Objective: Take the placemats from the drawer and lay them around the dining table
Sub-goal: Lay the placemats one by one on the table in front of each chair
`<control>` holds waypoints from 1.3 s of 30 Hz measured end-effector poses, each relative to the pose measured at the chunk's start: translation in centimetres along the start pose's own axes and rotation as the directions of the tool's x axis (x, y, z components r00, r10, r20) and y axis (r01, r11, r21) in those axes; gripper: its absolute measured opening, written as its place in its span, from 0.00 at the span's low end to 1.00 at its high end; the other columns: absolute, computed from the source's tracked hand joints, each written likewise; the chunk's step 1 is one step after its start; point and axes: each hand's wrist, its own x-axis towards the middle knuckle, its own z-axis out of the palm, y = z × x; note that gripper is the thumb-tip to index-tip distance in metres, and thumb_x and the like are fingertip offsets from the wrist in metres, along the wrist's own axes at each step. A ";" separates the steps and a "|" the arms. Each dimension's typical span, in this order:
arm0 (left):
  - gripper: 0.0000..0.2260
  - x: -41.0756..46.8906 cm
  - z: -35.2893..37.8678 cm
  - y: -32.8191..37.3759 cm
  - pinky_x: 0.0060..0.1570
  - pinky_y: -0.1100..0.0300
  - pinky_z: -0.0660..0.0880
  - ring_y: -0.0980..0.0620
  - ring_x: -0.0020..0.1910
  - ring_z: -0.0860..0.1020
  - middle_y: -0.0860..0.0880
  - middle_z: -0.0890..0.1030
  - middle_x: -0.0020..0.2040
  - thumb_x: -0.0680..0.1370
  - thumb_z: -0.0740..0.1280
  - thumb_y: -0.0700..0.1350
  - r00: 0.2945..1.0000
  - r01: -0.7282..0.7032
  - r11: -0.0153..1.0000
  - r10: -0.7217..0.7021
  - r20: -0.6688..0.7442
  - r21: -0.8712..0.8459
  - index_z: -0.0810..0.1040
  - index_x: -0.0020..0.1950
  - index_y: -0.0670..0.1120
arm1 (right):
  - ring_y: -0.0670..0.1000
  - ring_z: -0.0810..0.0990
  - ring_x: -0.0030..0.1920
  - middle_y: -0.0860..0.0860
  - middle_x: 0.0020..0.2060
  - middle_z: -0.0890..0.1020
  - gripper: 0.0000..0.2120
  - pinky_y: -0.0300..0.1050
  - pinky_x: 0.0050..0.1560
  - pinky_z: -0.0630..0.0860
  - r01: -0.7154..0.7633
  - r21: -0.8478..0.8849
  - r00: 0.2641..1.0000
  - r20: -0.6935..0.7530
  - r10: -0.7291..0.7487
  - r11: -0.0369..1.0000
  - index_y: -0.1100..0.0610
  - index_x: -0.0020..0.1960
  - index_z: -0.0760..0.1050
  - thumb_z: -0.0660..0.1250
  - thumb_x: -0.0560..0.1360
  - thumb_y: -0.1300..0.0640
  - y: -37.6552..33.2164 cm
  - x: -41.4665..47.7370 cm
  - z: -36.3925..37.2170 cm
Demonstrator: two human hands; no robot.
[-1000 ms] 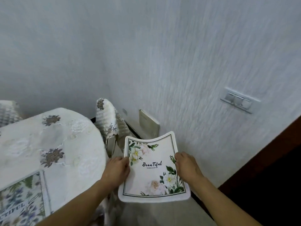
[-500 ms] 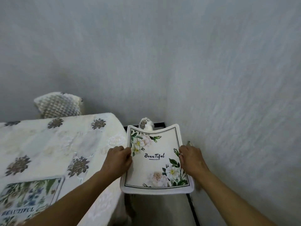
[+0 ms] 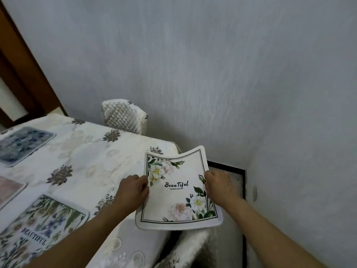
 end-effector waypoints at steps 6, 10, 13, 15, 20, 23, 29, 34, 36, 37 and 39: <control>0.05 2.0 1.4 -0.3 0.37 0.54 0.72 0.43 0.36 0.76 0.46 0.77 0.34 0.74 0.70 0.45 0.978 0.209 0.977 -0.209 -0.020 0.029 0.77 0.40 0.46 | 0.58 0.76 0.52 0.54 0.50 0.79 0.07 0.50 0.54 0.68 0.190 0.062 0.976 0.097 -0.195 0.980 0.55 0.52 0.73 0.62 0.74 0.56 2.8 8.8 3.2; 0.05 1.4 2.1 0.9 0.39 0.52 0.73 0.43 0.38 0.76 0.44 0.78 0.37 0.75 0.68 0.44 0.892 0.449 0.893 -0.447 -0.070 0.027 0.77 0.42 0.44 | 0.59 0.77 0.51 0.55 0.48 0.80 0.07 0.50 0.51 0.70 0.395 0.114 0.906 0.117 -0.408 0.911 0.55 0.51 0.73 0.63 0.74 0.56 2.9 15.1 5.0; 0.04 -0.5 2.8 2.6 0.38 0.53 0.73 0.43 0.38 0.75 0.44 0.78 0.36 0.74 0.68 0.43 0.810 0.581 0.813 -0.576 -0.111 0.025 0.76 0.39 0.44 | 0.57 0.77 0.49 0.54 0.46 0.78 0.06 0.49 0.49 0.70 0.550 0.142 0.813 0.135 -0.566 0.823 0.55 0.51 0.73 0.63 0.74 0.59 1.3 18.3 6.2; 0.05 -1.8 3.4 3.3 0.37 0.54 0.73 0.43 0.37 0.75 0.45 0.78 0.36 0.73 0.68 0.44 0.743 0.665 0.746 -0.656 -0.136 0.035 0.76 0.39 0.45 | 0.57 0.76 0.50 0.54 0.47 0.78 0.07 0.50 0.51 0.69 0.639 0.146 0.736 0.170 -0.655 0.755 0.55 0.51 0.72 0.62 0.74 0.59 0.0 19.6 7.0; 0.05 -4.8 5.1 4.3 0.33 0.57 0.63 0.42 0.32 0.74 0.46 0.76 0.32 0.72 0.69 0.44 0.595 0.804 0.586 -0.791 -0.143 0.101 0.75 0.38 0.46 | 0.57 0.75 0.51 0.53 0.49 0.78 0.08 0.50 0.52 0.68 0.754 0.155 0.600 0.234 -0.765 0.639 0.54 0.53 0.72 0.60 0.74 0.59 -3.7 20.2 9.1; 0.04 -6.3 6.4 3.6 0.34 0.57 0.62 0.40 0.33 0.75 0.44 0.76 0.33 0.72 0.68 0.44 0.536 0.844 0.527 -0.828 -0.167 0.095 0.76 0.40 0.45 | 0.57 0.75 0.51 0.53 0.49 0.77 0.08 0.50 0.51 0.68 0.804 0.142 0.536 0.250 -0.806 0.578 0.54 0.53 0.72 0.59 0.75 0.59 -5.8 20.6 10.1; 0.06 -7.4 9.4 0.8 0.39 0.54 0.65 0.40 0.41 0.76 0.44 0.78 0.40 0.77 0.63 0.47 0.475 0.880 0.469 -0.867 -0.151 0.078 0.75 0.46 0.46 | 0.61 0.77 0.45 0.57 0.43 0.78 0.05 0.50 0.42 0.65 0.793 0.160 0.535 0.280 -0.797 0.588 0.60 0.47 0.74 0.63 0.73 0.64 -8.4 22.0 12.3; 0.05 -6.5 11.9 -1.1 0.39 0.54 0.62 0.39 0.41 0.75 0.42 0.78 0.40 0.78 0.63 0.45 0.433 0.901 0.432 -0.893 -0.119 0.039 0.75 0.46 0.44 | 0.59 0.76 0.45 0.55 0.44 0.78 0.05 0.51 0.44 0.68 0.774 0.136 0.546 0.349 -0.761 0.618 0.58 0.49 0.73 0.62 0.73 0.63 -8.9 23.6 15.6; 0.06 -6.1 12.7 -1.4 0.39 0.54 0.63 0.39 0.41 0.75 0.42 0.78 0.40 0.78 0.63 0.45 0.407 0.914 0.405 -0.909 -0.093 0.036 0.75 0.46 0.44 | 0.59 0.76 0.44 0.56 0.42 0.78 0.05 0.51 0.43 0.68 0.773 0.148 0.533 0.376 -0.758 0.617 0.58 0.48 0.73 0.62 0.73 0.63 -8.8 23.9 17.0; 0.06 -5.9 13.1 -1.6 0.39 0.54 0.64 0.39 0.42 0.75 0.42 0.78 0.40 0.78 0.63 0.45 0.396 0.918 0.394 -0.915 -0.079 0.042 0.75 0.46 0.44 | 0.60 0.76 0.43 0.56 0.42 0.78 0.04 0.51 0.42 0.67 0.771 0.162 0.528 0.378 -0.760 0.616 0.59 0.47 0.73 0.62 0.73 0.64 -8.7 23.9 17.6; 0.06 -5.4 13.8 -1.9 0.40 0.53 0.64 0.39 0.43 0.75 0.42 0.78 0.42 0.78 0.62 0.45 0.366 0.930 0.363 -0.930 -0.048 0.053 0.75 0.47 0.44 | 0.61 0.76 0.41 0.57 0.40 0.78 0.03 0.51 0.40 0.66 0.766 0.183 0.521 0.383 -0.763 0.616 0.59 0.46 0.74 0.63 0.72 0.64 -8.7 24.5 18.8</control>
